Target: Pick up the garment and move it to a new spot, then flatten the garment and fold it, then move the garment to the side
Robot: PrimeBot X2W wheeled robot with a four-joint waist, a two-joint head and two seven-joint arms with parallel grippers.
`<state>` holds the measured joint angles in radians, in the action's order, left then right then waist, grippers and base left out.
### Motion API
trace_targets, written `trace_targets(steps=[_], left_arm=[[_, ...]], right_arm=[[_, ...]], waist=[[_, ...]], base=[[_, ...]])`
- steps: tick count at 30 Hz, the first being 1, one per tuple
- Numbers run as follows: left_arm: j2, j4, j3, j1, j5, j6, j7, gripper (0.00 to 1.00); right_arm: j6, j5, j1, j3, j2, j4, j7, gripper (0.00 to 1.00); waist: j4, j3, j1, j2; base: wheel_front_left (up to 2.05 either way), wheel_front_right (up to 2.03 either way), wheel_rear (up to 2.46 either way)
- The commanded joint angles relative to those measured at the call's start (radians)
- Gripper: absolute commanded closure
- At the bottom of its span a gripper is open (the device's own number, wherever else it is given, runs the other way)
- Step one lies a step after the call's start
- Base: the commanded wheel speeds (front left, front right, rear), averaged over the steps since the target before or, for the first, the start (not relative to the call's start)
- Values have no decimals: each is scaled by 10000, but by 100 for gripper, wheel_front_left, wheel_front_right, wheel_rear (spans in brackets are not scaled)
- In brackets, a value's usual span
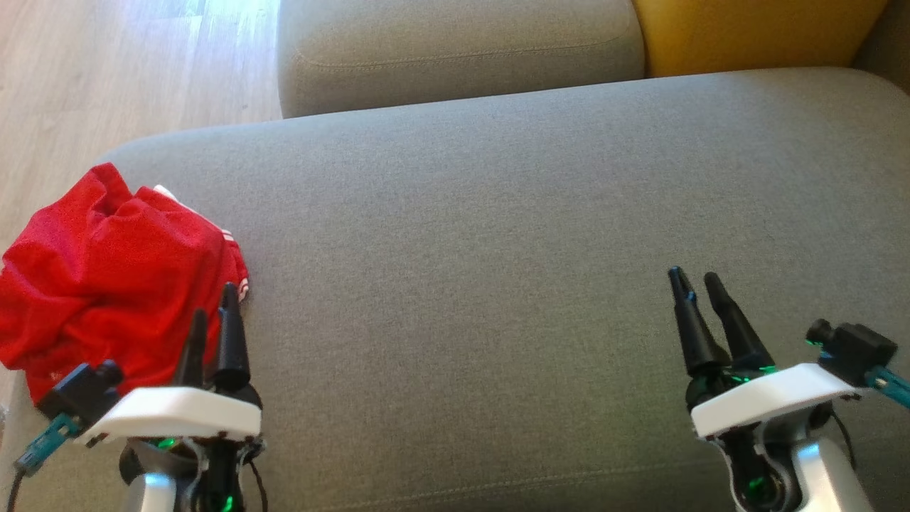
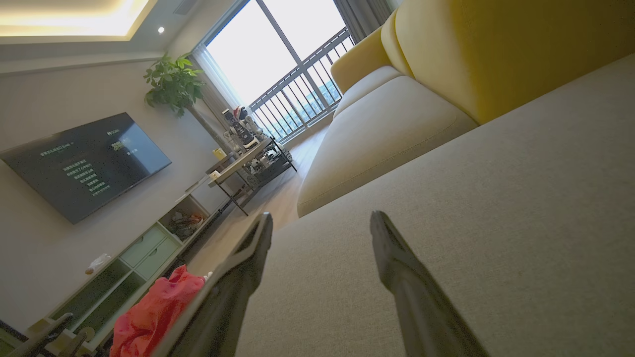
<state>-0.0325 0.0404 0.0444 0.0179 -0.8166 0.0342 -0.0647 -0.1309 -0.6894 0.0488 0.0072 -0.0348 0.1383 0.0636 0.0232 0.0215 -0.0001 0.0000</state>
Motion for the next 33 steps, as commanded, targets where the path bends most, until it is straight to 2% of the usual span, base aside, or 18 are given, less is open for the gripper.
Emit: trace_targets(steps=[1, 9, 20, 33], left_arm=[[-238, -499, -2, -331, 461, 138, -139, 0], [-812, -535, 942, -354, 1792, 1106, -373, 0], [-1687, -137, 2497, -537, 3334, 2422, -695, 0], [-2108, 279, 3570, -810, 4387, 3352, -1045, 0]], right_arm=[[1, 440, 562, 242, -85, -402, 135, 0], [1, 1510, 689, 706, -93, -241, 371, 0], [1, 2916, 652, 845, -106, -231, 696, 0], [1, 4027, 596, 884, -119, -251, 1049, 0]], waist=[[10, 10, 1, 0], [47, 66, 1, 0], [141, 166, 1, 0], [253, 245, 1, 0]], base=[[0, 0, 0], [0, 0, 0], [0, 0, 0], [0, 0, 0]])
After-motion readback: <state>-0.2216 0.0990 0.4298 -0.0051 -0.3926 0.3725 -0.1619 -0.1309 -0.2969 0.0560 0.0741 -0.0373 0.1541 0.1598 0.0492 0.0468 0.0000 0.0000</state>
